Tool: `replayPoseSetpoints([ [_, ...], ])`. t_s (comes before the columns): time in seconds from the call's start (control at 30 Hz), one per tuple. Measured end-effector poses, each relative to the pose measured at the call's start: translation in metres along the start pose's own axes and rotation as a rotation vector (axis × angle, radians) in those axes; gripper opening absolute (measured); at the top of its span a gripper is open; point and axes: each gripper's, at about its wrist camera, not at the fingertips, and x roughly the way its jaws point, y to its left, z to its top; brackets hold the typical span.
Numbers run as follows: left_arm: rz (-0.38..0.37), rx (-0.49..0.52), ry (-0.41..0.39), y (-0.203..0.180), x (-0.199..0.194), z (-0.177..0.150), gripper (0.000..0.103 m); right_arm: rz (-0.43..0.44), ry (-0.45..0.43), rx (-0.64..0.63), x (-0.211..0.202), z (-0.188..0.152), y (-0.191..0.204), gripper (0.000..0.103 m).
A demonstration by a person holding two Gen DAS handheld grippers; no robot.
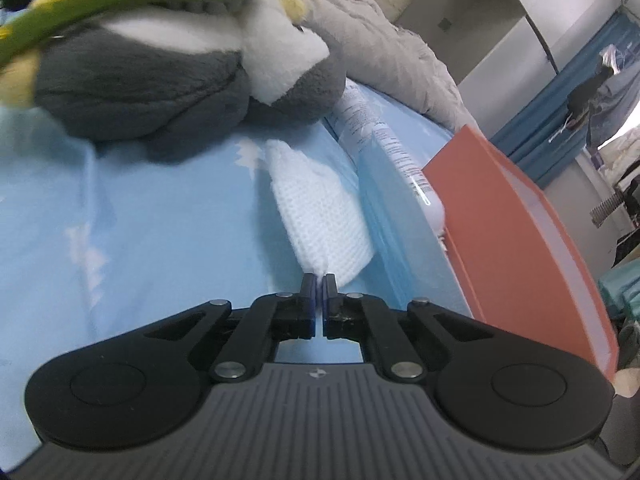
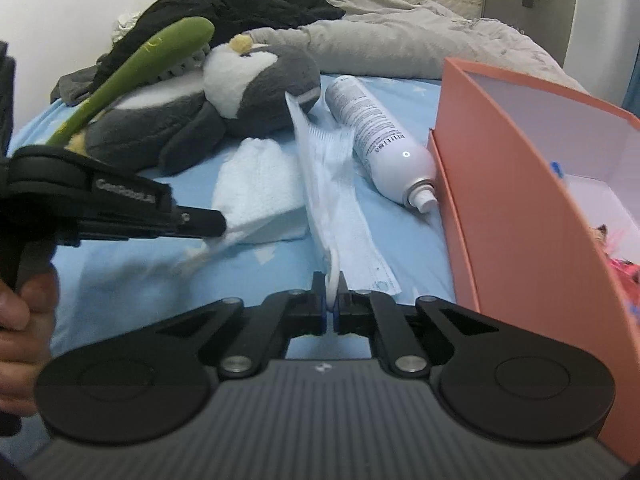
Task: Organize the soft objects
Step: 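Grasp the white towel with left tool while right tool grasps the face mask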
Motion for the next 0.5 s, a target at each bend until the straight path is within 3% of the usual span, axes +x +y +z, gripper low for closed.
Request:
replayPoseSetpoints([
  [0.27,0.025,-0.011,-0.019,-0.008,-0.066,-0.03,0.003,-0.003,-0.012,-0.065,-0.045,-0.009,0.015,0.007],
  [0.5,0.072,-0.015,-0.001,-0.007,-0.117,-0.064,0.004,0.007,0.033,-0.112,-0.082,-0.032,0.028,0.007],
])
